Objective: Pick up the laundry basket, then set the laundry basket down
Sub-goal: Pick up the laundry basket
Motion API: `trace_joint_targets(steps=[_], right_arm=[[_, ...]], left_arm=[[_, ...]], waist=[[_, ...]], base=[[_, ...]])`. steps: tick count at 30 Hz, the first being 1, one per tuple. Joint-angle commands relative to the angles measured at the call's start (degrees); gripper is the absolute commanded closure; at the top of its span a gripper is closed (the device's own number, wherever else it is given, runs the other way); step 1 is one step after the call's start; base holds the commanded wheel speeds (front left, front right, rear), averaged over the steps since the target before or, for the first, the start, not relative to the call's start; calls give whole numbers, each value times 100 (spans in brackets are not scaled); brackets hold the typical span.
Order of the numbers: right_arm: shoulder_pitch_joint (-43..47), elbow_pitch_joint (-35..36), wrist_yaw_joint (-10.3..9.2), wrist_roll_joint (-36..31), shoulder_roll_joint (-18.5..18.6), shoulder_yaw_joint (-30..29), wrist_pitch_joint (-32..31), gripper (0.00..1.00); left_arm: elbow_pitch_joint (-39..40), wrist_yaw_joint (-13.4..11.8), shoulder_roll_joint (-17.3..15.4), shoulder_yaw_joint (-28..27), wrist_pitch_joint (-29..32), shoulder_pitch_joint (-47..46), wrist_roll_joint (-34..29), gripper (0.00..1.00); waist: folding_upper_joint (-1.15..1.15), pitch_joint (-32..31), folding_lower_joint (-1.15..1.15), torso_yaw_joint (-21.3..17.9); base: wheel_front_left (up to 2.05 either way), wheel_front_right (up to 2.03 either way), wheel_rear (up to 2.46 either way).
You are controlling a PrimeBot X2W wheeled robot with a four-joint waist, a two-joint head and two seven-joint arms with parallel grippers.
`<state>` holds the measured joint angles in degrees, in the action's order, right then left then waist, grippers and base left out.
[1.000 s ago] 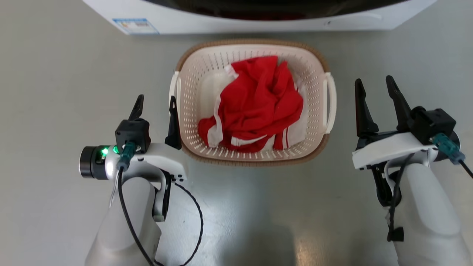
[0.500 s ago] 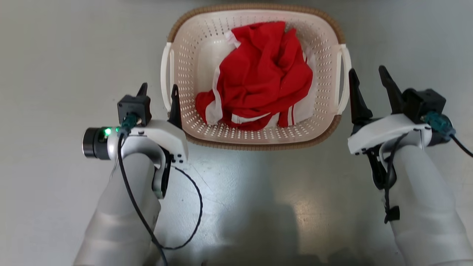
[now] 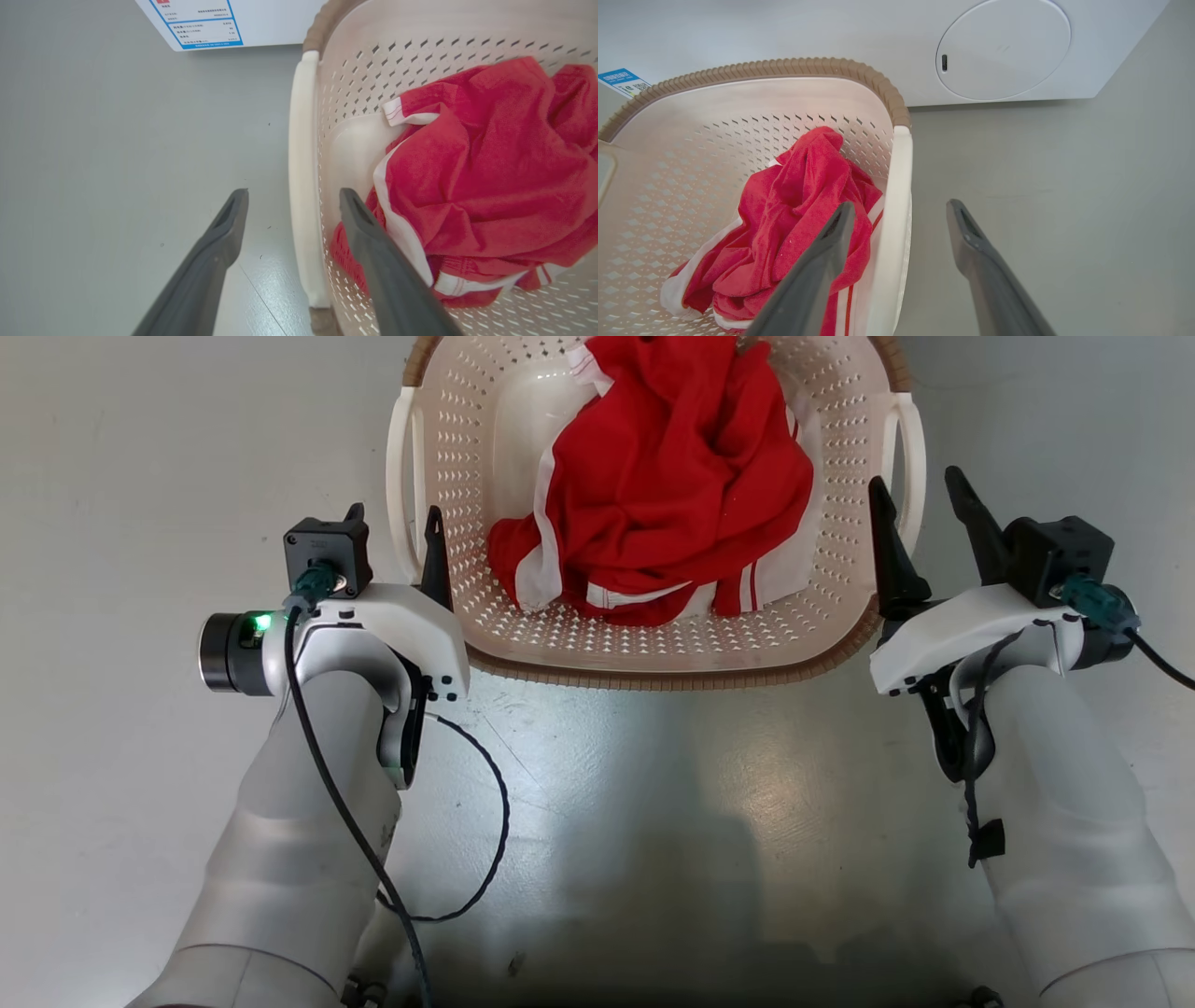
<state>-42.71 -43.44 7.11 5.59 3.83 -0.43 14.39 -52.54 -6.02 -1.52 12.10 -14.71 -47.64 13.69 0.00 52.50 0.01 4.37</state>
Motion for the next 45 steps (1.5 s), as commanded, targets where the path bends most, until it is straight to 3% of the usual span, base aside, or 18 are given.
trace_joint_targets(steps=[1, 24, 25, 26, 27, 28, 30, 31, 33, 34, 35, 45], right_arm=[[70, 2, 37, 2, -95, 148, 61, 0], [-530, -943, 37, 221, -95, 617, 61, 0], [-535, -957, 37, 234, -95, 623, 61, 0], [-537, -974, 37, 245, -95, 630, 61, 5], [-537, -974, 37, 245, -95, 630, 61, 5], [-540, -990, 37, 256, -95, 640, 61, 16], [-544, -1033, 37, 282, -95, 663, 61, 52], [-548, -1062, 37, 297, -95, 674, 61, 59], [-562, -1134, 37, 336, -95, 692, 61, 90], [-575, -1164, 37, 348, -95, 702, 61, 90], [-587, -1195, 37, 354, -95, 706, 61, 100], [-622, -1557, 37, 487, -95, 763, 61, 100]], left_arm=[[-13, 9, -136, -79, -29, 25, 34, 0], [-852, 254, -136, 558, -29, -694, 346, 0], [-882, 268, -136, 595, -29, -720, 355, 6], [-915, 279, -136, 630, -29, -742, 364, 31], [-915, 279, -136, 630, -29, -742, 364, 31], [-970, 304, -136, 670, -29, -760, 383, 54], [-1072, 329, -136, 754, -29, -797, 413, 87], [-1114, 339, -136, 798, -29, -805, 440, 100], [-1164, 346, -136, 891, -29, -815, 504, 100], [-1180, 347, -136, 939, -29, -816, 547, 100], [-1185, 342, -136, 994, -29, -814, 593, 100], [-1041, 208, -136, 1608, -29, -624, 1325, 100]], waist=[[0, 39, 0, 19], [0, 285, 0, 43], [0, 287, 0, 41], [0, 286, 0, 39], [0, 286, 0, 39], [0, 284, 0, 34], [0, 275, 0, 26], [0, 266, 0, 21], [0, 251, 0, 18], [0, 245, 0, 17], [0, 237, 0, 18], [0, -64, 0, 39]], base=[[0, 0, 0], [0, 0, 0], [0, 0, 0], [0, 0, 0], [0, 0, 0], [0, 0, 0], [0, 0, 0], [0, 0, 0], [0, 0, 0], [0, 0, 0], [0, 0, 0], [0, 0, 0]])
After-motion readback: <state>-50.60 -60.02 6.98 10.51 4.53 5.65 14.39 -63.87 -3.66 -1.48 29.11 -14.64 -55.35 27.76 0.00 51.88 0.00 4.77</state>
